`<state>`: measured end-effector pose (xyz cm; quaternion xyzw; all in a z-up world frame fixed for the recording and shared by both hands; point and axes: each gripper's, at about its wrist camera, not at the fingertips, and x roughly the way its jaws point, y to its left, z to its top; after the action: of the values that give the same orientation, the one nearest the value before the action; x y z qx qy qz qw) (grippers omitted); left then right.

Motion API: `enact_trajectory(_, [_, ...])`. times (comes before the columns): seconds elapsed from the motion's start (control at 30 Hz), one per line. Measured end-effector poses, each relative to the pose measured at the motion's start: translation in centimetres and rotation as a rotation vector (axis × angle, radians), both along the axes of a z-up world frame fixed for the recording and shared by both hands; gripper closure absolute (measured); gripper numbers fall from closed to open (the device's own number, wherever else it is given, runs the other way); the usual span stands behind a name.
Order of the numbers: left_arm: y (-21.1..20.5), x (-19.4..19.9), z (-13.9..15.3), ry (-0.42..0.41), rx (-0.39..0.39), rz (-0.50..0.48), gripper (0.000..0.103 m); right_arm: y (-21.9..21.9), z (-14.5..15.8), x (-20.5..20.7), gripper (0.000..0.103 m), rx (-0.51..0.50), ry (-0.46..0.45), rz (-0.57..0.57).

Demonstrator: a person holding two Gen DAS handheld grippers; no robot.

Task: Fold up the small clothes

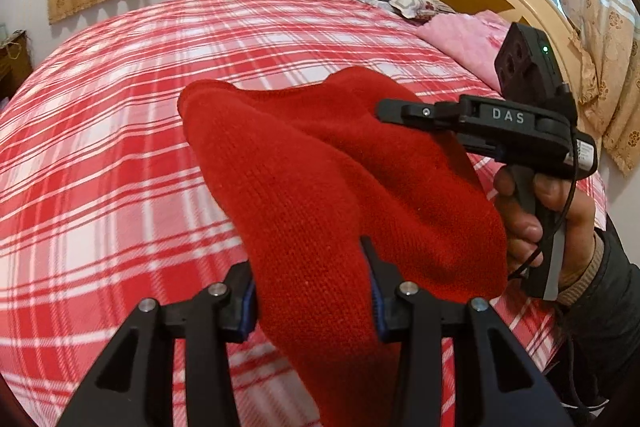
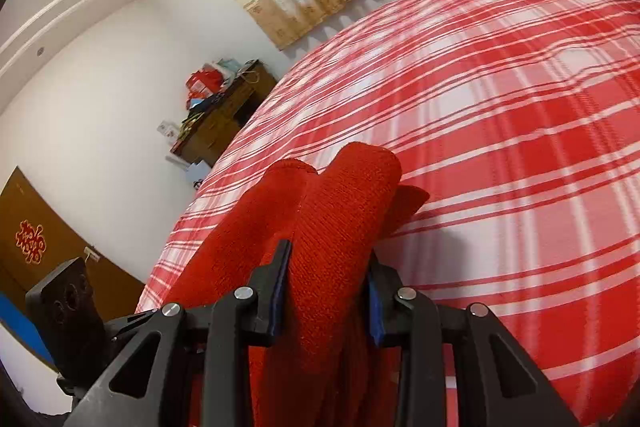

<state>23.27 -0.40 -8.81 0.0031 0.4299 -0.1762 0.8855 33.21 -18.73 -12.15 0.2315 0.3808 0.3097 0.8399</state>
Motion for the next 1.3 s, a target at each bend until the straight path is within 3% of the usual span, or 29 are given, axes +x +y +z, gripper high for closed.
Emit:
enact_trajectory(0.63, [7.9, -5.6, 1.6, -0.075, 0.008, 0.160, 0.059, 11.4, 1.4, -1.0, 0.069, 0.015, -0.018, 0.171])
enact_trajectory(1.3, [14.7, -8.2, 1.3, -0.098, 0.019, 0.299, 0.059, 22.8, 2.0, -0.6, 0.070, -0.006, -0.018, 0.334])
